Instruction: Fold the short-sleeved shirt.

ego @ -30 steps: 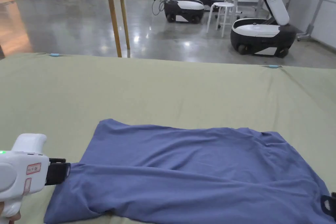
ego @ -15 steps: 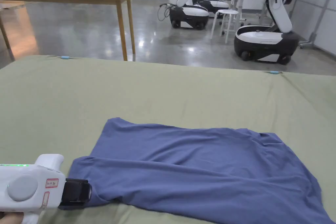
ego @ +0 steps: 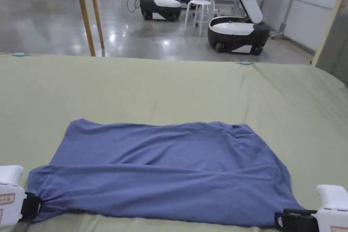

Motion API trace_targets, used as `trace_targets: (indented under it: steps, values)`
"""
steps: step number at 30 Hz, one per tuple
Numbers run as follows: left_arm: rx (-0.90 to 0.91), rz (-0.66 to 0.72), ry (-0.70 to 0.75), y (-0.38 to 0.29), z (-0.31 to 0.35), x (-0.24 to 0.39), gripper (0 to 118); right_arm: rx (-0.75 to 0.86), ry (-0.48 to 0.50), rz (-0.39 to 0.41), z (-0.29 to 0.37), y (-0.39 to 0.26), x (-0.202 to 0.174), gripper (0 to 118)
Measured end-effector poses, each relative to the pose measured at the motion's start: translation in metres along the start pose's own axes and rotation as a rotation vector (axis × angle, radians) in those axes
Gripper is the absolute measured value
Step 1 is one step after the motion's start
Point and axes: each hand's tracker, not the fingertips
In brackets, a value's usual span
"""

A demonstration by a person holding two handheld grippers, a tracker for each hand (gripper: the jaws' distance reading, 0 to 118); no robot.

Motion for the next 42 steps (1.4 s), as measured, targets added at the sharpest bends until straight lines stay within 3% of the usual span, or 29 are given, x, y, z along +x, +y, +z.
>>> trace_targets:
  steps: [1,3,4,5,17,27,30,31,32,33,34,35,38,39,40,42]
  values:
    - [-0.018,0.013,-0.019,0.000,-0.001,0.000,9,-0.019,0.001,-0.001,-0.004,0.003,-0.001,102]
    - [-0.017,0.003,-0.010,-0.001,-0.002,0.003,9,-0.011,-0.027,0.002,-0.011,0.003,-0.003,40]
    - [-0.018,-0.002,-0.008,-0.001,-0.002,0.003,9,-0.010,-0.027,0.007,-0.011,0.003,-0.005,21]
    - [-0.007,-0.012,0.003,0.000,-0.001,0.002,9,0.001,-0.003,0.002,-0.008,0.004,-0.006,10]
    - [0.013,-0.079,0.045,-0.017,0.041,-0.001,7,0.078,-0.020,0.030,0.061,-0.012,-0.011,8]
    - [-0.022,-0.004,-0.047,-0.096,0.096,-0.023,7,0.025,0.024,0.002,0.106,-0.076,-0.002,8]
    - [-0.035,-0.010,-0.047,-0.102,0.090,-0.020,7,0.028,0.033,-0.024,0.098,-0.082,-0.002,12]
    - [-0.033,-0.007,-0.054,-0.102,0.088,-0.021,9,0.042,0.054,-0.035,0.097,-0.082,-0.001,33]
    - [-0.038,-0.001,-0.064,-0.101,0.087,-0.023,28,0.070,0.052,-0.028,0.098,-0.082,-0.001,91]
    - [-0.036,0.004,-0.060,-0.099,0.087,-0.024,64,0.063,0.040,-0.018,0.097,-0.079,-0.002,118]
    - [-0.016,-0.007,-0.035,-0.097,0.089,-0.023,100,0.058,0.031,-0.010,0.098,-0.076,-0.004,117]
    - [0.006,-0.040,0.001,-0.095,0.090,-0.024,114,0.077,0.030,-0.009,0.101,-0.074,-0.001,113]
    - [0.095,-0.025,0.031,-0.075,0.103,-0.027,109,0.111,-0.009,0.024,0.099,-0.060,-0.002,113]
    - [0.112,-0.010,0.022,-0.064,0.103,-0.028,104,0.122,-0.012,0.020,0.096,-0.053,-0.001,110]
    - [0.147,0.006,0.002,-0.053,0.102,-0.028,91,0.140,-0.027,0.016,0.098,-0.043,-0.006,101]
    - [0.169,0.007,0.011,-0.028,0.097,-0.022,6,0.184,-0.057,0.004,0.093,-0.026,-0.011,20]
